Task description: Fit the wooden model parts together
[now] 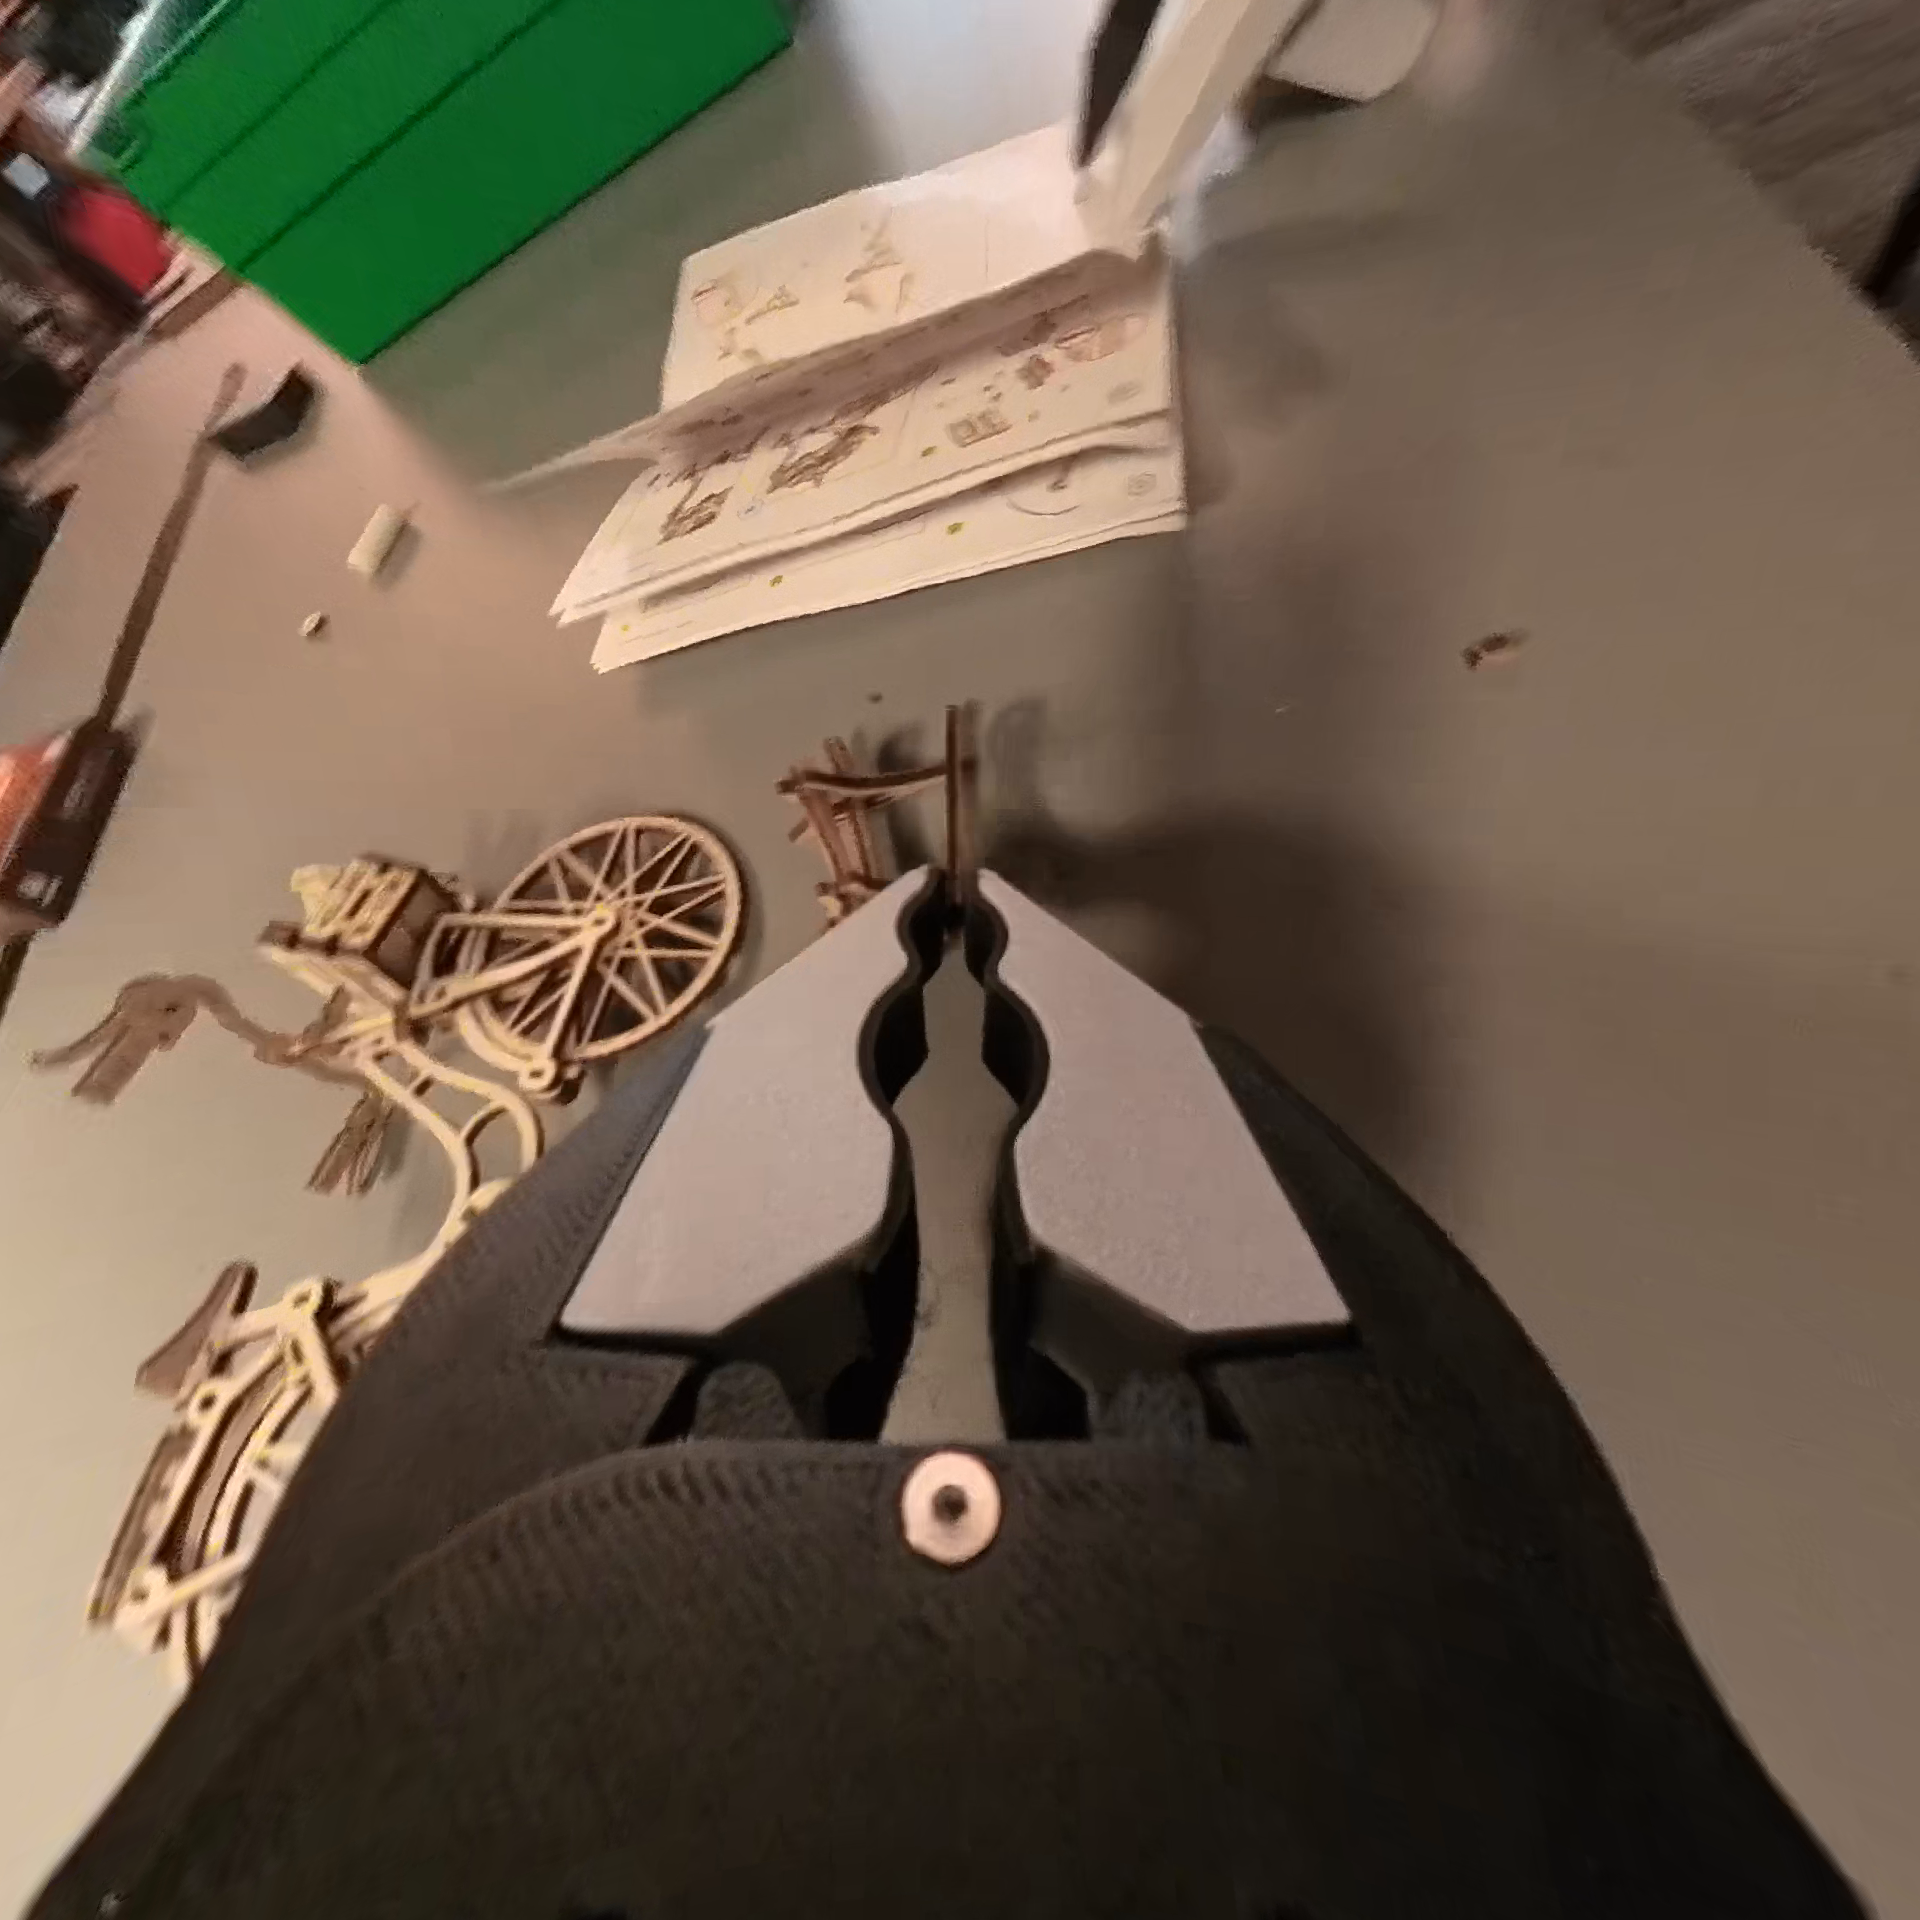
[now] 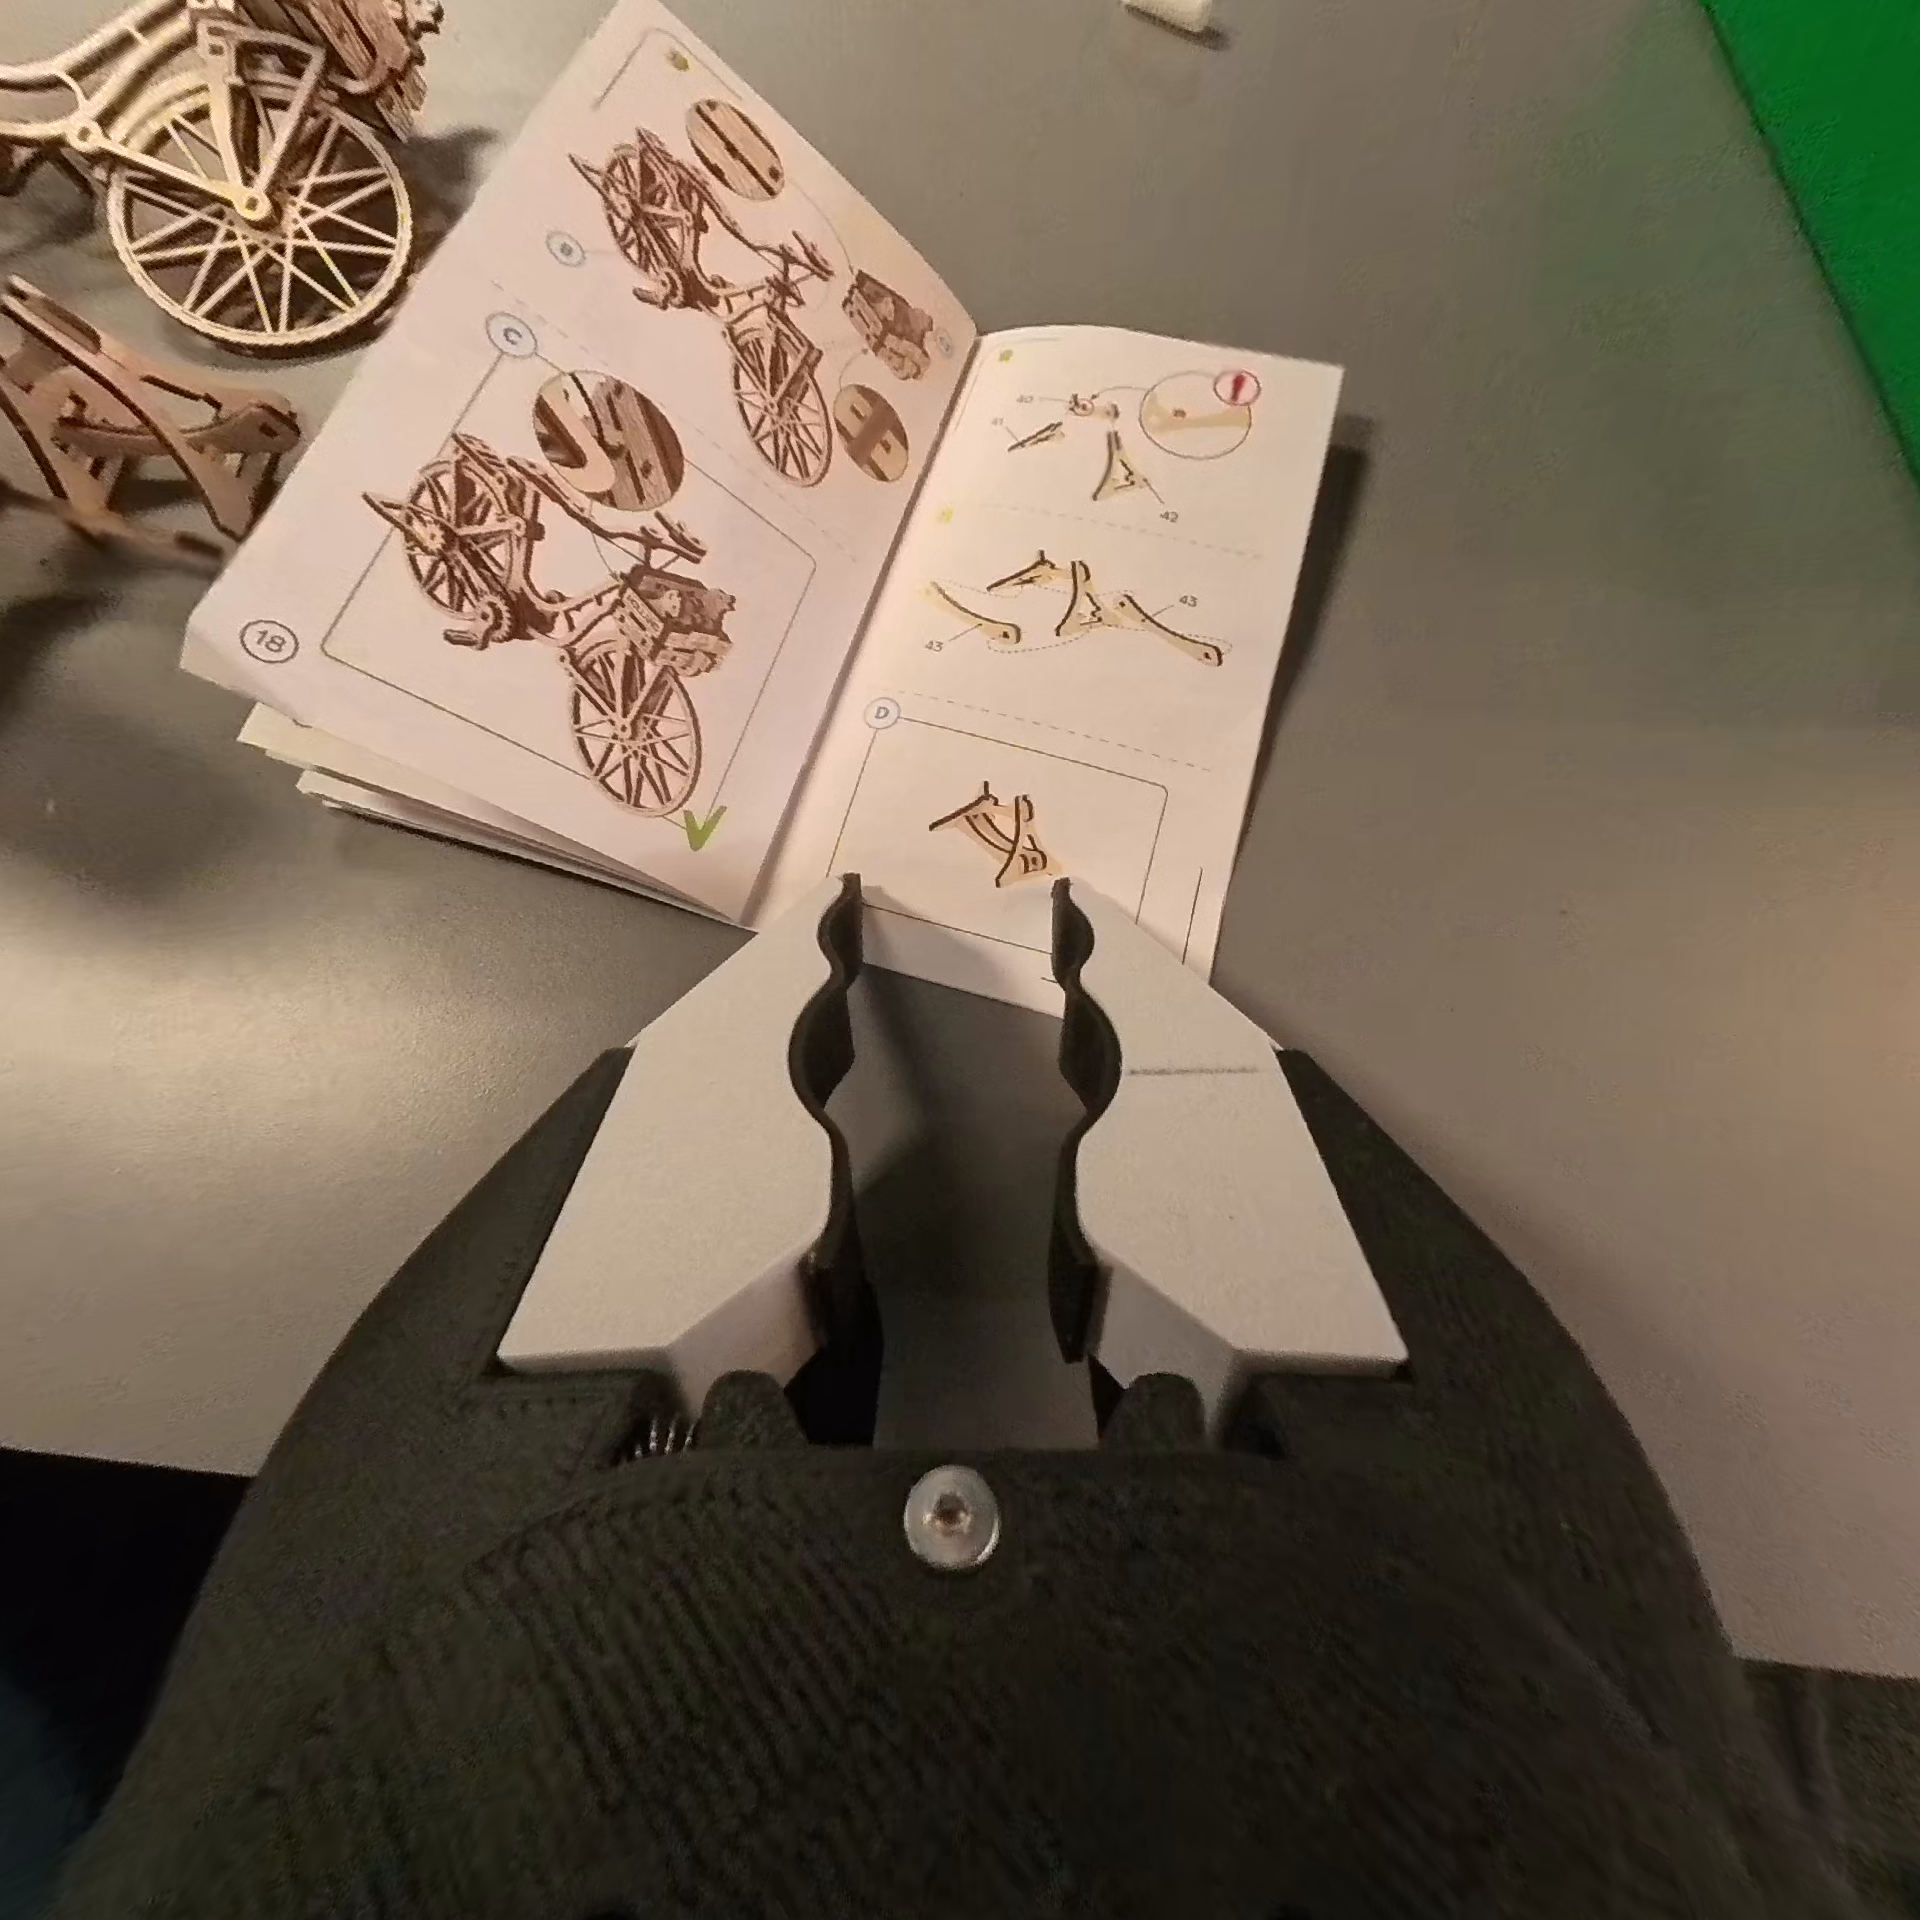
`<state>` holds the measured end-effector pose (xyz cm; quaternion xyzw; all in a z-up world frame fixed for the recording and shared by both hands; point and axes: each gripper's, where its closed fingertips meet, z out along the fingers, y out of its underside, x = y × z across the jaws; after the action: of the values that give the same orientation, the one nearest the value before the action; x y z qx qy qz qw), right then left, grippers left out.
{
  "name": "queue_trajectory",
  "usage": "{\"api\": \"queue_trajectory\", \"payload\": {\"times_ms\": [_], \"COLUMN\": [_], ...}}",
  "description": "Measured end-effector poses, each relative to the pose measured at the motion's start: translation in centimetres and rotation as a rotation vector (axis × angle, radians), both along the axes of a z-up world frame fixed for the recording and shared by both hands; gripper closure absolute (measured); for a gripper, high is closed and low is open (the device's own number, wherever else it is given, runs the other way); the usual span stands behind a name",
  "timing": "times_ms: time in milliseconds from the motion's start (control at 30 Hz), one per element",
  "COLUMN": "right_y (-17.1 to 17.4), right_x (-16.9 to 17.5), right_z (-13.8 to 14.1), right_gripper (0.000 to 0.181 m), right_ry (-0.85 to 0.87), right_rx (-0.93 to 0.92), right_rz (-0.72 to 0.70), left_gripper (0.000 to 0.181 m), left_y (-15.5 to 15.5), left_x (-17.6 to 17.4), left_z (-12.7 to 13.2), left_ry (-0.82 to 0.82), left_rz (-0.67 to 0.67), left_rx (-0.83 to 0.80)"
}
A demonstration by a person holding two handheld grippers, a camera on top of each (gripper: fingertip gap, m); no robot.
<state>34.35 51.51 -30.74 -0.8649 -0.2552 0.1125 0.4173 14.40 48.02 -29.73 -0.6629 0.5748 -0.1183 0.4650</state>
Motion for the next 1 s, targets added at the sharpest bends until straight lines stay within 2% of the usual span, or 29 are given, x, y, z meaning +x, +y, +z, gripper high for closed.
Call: {"api": "queue_trajectory", "payload": {"times_ms": [67, 167, 267, 367, 433, 467, 567, 667, 833, 1000], "right_y": [0.0, 0.0, 0.0, -0.9, -2.2, -2.6, -2.6, -2.6, -1.3, -1.1], "right_x": [0.0, -0.1, -0.6, -5.0, -9.0, -10.8, -15.6, -18.3, -20.0, -20.1], "right_z": [0.0, 0.0, 1.2, 6.6, 9.2, 9.6, 8.9, 6.1, 2.1, 1.0], "right_gripper": [0.146, 0.146, 0.134, 0.130, 0.130, 0.130, 0.136, 0.139, 0.138, 0.137], "right_ry": [-0.003, 0.010, 0.046, 0.160, 0.188, 0.170, 0.057, -0.102, -0.234, -0.222], "right_rx": [-0.002, -0.001, 0.045, 0.228, 0.284, 0.284, 0.249, 0.096, -0.030, -0.023], "right_rz": [-0.012, -0.018, 0.006, 0.227, 0.473, 0.591, 0.894, 1.104, 1.215, 1.229], "left_gripper": [0.179, 0.179, 0.179, 0.179, 0.179, 0.179, 0.179, 0.179, 0.179, 0.179], "left_y": [-0.5, -2.6, -3.8, -4.7, -5.3, -5.4, -5.7, -5.6, -5.5, -5.2], "left_x": [0.2, 0.8, 0.7, 0.4, 0.3, 0.3, 0.2, 0.1, -0.1, -0.2], "left_z": [-0.4, -0.3, -0.1, 0.2, 0.3, 0.4, 0.5, 0.9, 1.5, 1.5], "left_ry": [0.037, 0.043, 0.018, -0.019, -0.029, -0.034, -0.048, -0.082, -0.146, -0.161], "left_rz": [0.024, -0.060, -0.095, -0.125, -0.159, -0.162, -0.178, -0.179, -0.176, -0.157], "left_rx": [0.008, 0.040, 0.014, -0.017, -0.028, -0.028, -0.046, -0.083, -0.150, -0.196]}}
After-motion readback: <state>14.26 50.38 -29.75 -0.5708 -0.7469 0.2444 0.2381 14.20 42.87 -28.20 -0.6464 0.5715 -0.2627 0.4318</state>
